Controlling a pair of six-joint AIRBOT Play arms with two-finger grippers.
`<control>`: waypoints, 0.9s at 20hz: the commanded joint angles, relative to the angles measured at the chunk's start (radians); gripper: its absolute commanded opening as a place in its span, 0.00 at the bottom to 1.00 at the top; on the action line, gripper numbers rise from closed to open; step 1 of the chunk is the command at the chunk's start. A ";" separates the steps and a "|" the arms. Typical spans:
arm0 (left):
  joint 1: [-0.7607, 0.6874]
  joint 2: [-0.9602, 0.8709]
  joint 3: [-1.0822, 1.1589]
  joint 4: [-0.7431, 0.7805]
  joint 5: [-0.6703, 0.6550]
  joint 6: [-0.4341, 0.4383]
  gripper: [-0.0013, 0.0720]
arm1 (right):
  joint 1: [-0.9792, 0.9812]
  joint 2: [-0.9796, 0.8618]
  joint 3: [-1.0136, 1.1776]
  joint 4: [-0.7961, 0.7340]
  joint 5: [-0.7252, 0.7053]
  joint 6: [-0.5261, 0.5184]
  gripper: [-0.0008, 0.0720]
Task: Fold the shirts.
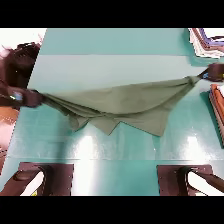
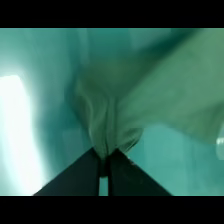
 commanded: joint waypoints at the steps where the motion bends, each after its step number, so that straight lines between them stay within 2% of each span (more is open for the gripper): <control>1: 0.001 0.001 -0.158 -0.019 0.143 0.032 0.06 | 0.025 -0.042 -0.074 -0.002 -0.113 0.001 0.03; 9: 0.001 -0.002 -0.158 -0.019 0.497 0.031 0.06 | 0.019 -0.090 -0.074 0.017 -0.373 0.001 0.04; 10: 0.001 -0.002 -0.159 -0.019 0.528 0.031 0.06 | 0.019 -0.108 -0.072 0.051 -0.378 0.001 0.19; 11: 0.001 -0.002 -0.159 -0.019 0.556 0.031 0.15 | 0.008 -0.133 -0.061 0.078 -0.373 0.001 0.51; 12: 0.001 -0.002 -0.159 -0.019 0.578 0.020 0.49 | -0.001 -0.151 -0.046 0.111 -0.363 0.001 0.67; 13: 0.001 -0.002 -0.159 -0.013 0.595 0.002 0.69 | -0.013 -0.163 -0.028 0.146 -0.352 0.001 0.67; 16: 0.019 -0.002 -0.158 0.034 0.576 -0.003 0.68 | -0.055 -0.162 0.020 0.209 -0.290 0.000 0.67; 18: 0.073 -0.006 -0.159 0.035 0.496 -0.002 0.68 | -0.080 -0.129 0.010 0.208 -0.224 -0.026 0.67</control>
